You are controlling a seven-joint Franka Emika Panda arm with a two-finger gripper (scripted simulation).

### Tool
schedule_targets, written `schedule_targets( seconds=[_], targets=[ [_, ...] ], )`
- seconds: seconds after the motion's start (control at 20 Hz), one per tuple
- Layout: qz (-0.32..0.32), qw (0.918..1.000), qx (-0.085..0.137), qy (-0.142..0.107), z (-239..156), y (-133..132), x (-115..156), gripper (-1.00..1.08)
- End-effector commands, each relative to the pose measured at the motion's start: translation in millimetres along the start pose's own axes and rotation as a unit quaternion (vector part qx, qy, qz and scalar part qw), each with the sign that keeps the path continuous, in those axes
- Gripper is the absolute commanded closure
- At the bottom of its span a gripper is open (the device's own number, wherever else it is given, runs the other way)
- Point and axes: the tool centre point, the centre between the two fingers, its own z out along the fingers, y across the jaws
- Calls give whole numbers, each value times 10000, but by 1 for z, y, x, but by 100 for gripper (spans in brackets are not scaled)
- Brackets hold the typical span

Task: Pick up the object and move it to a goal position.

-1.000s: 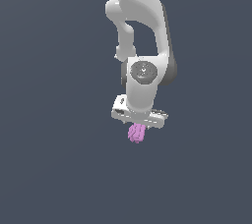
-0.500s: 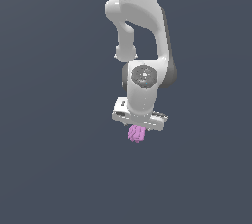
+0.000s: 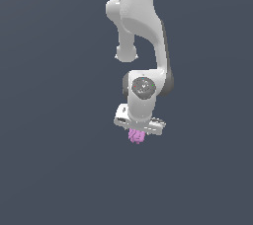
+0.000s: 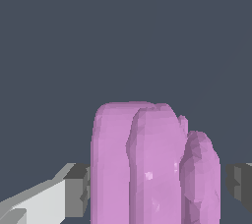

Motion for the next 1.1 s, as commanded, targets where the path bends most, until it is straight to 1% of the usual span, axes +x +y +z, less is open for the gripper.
schedule_targets(
  seconds=[0.0, 0.05, 0.1, 0.7, 1.05],
  targets=[
    [4, 10000, -1, 4, 2, 0, 1, -92],
    [4, 10000, -1, 4, 2, 0, 1, -92],
    [4, 10000, -1, 4, 2, 0, 1, 108],
    [-1, 10000, 6, 11, 0, -1, 1, 108],
    [-1, 10000, 6, 11, -22, 2, -2, 108]
  ],
)
